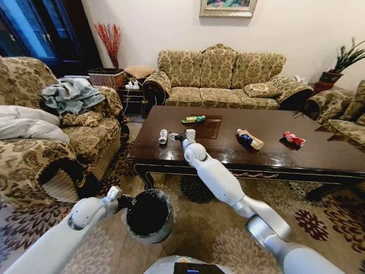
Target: Move to the front of the table and place the trash on the table into the trash bin.
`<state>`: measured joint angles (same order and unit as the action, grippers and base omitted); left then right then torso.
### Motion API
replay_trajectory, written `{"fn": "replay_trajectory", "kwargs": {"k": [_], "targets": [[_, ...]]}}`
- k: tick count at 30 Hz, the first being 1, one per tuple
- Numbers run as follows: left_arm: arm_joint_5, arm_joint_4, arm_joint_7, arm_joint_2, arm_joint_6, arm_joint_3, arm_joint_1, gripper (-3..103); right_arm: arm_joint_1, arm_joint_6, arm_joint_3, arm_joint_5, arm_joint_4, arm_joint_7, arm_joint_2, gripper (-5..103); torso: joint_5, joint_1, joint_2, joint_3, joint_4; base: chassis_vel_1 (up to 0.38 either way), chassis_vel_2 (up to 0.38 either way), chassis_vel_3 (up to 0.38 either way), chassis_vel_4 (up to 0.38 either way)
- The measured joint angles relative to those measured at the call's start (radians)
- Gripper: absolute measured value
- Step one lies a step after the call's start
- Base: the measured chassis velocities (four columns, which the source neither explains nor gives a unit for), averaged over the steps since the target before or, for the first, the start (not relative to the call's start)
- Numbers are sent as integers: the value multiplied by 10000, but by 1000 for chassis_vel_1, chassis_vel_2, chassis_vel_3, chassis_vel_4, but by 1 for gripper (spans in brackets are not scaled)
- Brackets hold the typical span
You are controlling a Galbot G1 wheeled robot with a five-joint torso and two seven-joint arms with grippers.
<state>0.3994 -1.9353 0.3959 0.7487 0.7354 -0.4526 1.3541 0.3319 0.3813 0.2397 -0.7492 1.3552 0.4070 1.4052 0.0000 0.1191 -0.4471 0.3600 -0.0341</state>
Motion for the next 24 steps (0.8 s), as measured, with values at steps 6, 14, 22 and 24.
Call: {"fn": "replay_trajectory", "kwargs": {"k": [6,14,22,24], "targets": [[-8,310,78,67,0,369,-280,0,-229,-7,165,-150,-104,5,-17,100,0,-1,0,0,-3,0,0,0,0],[-46,288,139,89,0,203,-90,0,-291,-83,270,-151,-193,6,213,100,0,-1,-1,-1,-4,-8,9,5,-7],[-156,212,149,185,0,150,-13,0,-360,-263,432,-594,-409,143,417,100,0,2,0,1,0,-54,45,57,-55],[-205,161,150,234,0,187,-20,0,-563,-609,709,-1388,-744,385,630,100,-1,2,0,0,0,0,0,0,0]]}}
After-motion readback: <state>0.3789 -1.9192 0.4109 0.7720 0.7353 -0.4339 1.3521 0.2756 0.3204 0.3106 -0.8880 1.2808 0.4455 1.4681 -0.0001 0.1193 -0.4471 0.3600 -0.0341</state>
